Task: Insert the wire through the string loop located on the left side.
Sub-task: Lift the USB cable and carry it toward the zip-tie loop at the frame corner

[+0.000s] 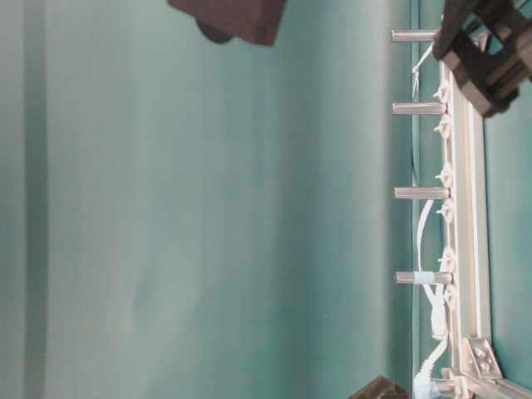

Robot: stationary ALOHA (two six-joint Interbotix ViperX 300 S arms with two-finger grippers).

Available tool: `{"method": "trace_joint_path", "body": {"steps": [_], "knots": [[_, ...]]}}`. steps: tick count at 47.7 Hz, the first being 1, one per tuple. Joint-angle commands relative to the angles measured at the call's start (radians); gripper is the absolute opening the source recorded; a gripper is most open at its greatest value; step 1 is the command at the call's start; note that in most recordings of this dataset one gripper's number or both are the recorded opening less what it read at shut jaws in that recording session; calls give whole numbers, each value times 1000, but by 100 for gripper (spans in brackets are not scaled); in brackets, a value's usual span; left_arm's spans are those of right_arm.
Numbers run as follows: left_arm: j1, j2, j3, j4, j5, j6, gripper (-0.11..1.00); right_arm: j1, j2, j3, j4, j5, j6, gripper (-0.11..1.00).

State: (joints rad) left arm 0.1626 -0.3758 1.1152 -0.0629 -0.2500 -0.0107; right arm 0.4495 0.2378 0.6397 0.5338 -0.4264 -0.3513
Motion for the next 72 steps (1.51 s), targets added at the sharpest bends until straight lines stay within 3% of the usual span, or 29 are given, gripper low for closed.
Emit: {"method": "trace_joint_path", "body": {"steps": [1, 16, 42, 72], "knots": [[-2, -9, -15, 3, -6, -2, 72, 0, -35, -11, 0, -3, -2, 11], [-37, -23, -3, 3, 2, 0, 72, -40, -35, -11, -2, -3, -26, 11], [-156, -160, 44, 3, 144, -2, 72, -155, -63, -9, -5, -2, -118, 11], [-252, -192, 60, 3, 233, -6, 72, -232, -66, -11, -49, -3, -127, 11]]}}
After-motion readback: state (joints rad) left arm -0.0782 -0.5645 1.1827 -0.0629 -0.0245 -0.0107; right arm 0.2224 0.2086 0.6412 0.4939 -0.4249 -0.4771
